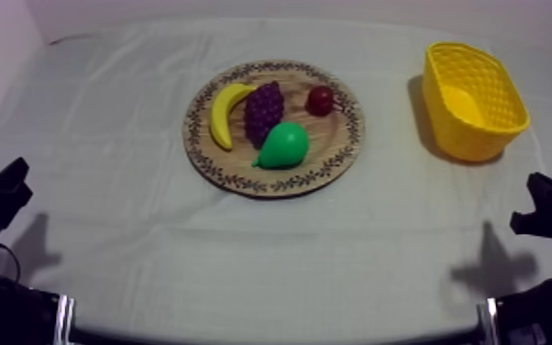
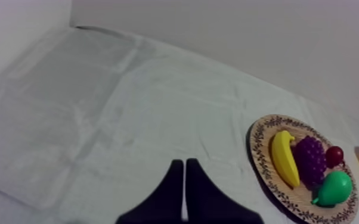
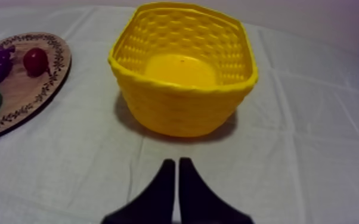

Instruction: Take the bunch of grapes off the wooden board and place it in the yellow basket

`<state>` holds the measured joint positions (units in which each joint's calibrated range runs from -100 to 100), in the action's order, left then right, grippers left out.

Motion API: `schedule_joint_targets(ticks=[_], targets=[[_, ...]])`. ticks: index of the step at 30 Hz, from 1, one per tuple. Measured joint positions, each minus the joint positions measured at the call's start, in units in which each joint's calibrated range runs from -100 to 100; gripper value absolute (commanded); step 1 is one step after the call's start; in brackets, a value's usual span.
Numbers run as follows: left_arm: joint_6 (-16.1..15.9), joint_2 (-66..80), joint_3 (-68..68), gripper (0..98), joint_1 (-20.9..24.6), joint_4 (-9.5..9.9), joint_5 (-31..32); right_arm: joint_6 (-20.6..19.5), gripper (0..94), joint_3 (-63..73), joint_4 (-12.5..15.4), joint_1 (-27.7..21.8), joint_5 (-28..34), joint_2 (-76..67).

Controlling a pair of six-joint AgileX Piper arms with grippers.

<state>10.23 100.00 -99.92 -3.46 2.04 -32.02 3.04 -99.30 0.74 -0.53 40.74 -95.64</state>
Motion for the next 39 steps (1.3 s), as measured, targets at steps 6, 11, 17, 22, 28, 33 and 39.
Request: schedule_joint_targets(ticks=[6,11,17,22,28,33,39], targets=[[0.0,0.0,0.0,0.1,0.0,0.00,0.0,2.1,0.6,-0.2,0.0,3.0,-1.9,-0.1],[0.0,0.0,0.0,0.1,0.0,0.00,0.0,2.5,0.6,-0.2,0.1,4.8,-1.5,-0.1],[0.0,0.0,0.0,0.1,0.0,0.00,0.0,2.2,0.6,-0.2,0.1,4.8,-1.5,-0.1],[0.0,0.0,0.0,0.1,0.0,0.00,0.0,2.3,0.6,-0.3,0.1,4.8,-1.5,-0.1],[0.0,0.0,0.0,0.1,0.0,0.00,0.0,2.7,0.6,-0.4,-0.7,4.1,-5.4,2.8],[0.0,0.0,0.0,0.1,0.0,0.00,0.0,2.3,0.6,1.2,-1.2,3.5,-12.0,8.2],[0.0,0.0,0.0,0.1,0.0,0.00,0.0,2.6,0.6,7.1,-0.7,3.7,-15.2,15.7]])
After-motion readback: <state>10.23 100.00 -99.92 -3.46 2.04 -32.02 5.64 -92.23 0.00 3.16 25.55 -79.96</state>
